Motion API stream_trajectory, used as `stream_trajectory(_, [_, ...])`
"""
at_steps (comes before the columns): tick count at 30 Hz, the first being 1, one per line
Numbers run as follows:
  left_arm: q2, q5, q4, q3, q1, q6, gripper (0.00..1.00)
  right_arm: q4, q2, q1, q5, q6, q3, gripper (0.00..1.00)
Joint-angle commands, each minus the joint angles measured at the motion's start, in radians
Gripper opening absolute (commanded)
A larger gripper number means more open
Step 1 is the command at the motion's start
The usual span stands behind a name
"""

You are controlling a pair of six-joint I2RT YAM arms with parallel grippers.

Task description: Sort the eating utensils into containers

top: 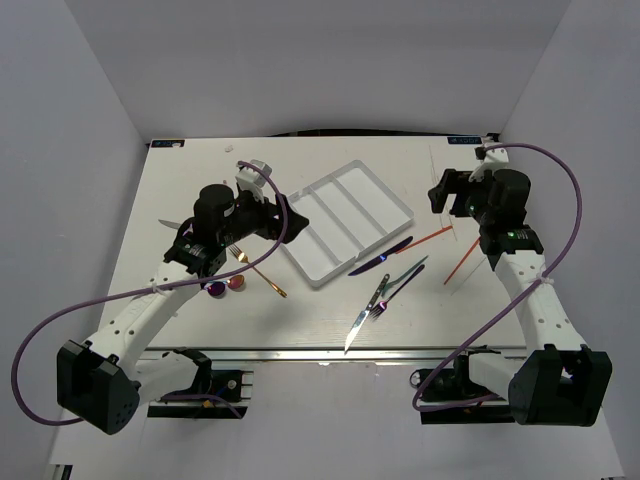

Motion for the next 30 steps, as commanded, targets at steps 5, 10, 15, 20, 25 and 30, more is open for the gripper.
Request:
stream_trajectory(5, [-0.036,-0.002,0.0,0.035,-0.002,-0.009,0.98,0.031,-0.026,0.001,-0.212,-0.227,-0.028,0.9])
stream_trajectory(10, [-0.039,0.003,0.001,0.035,-0.002,-0.012,0.98,-0.15,0.004,0.003,-0.498,-0.583,-0.005,0.89])
stream_trajectory(15, [-0.037,0.003,0.001,0.035,-0.002,-0.015,0.98,-0.203,0.021,0.003,-0.403,-0.633,0.05,0.89])
stream_trajectory(20, [-0.043,0.003,0.001,0.034,-0.002,-0.014,0.98,-0.187,0.061,-0.005,-0.212,-0.666,0.09,0.89])
stream_trajectory(25, [-0.054,0.0,0.001,0.034,-0.002,-0.012,0.98,-0.251,0.272,-0.112,-0.179,-0.737,0.207,0.89])
stream_trajectory(30, [-0.06,-0.009,0.003,0.032,-0.002,-0.006,0.98,-0.323,0.594,-0.166,-0.153,-0.711,0.443,0.89])
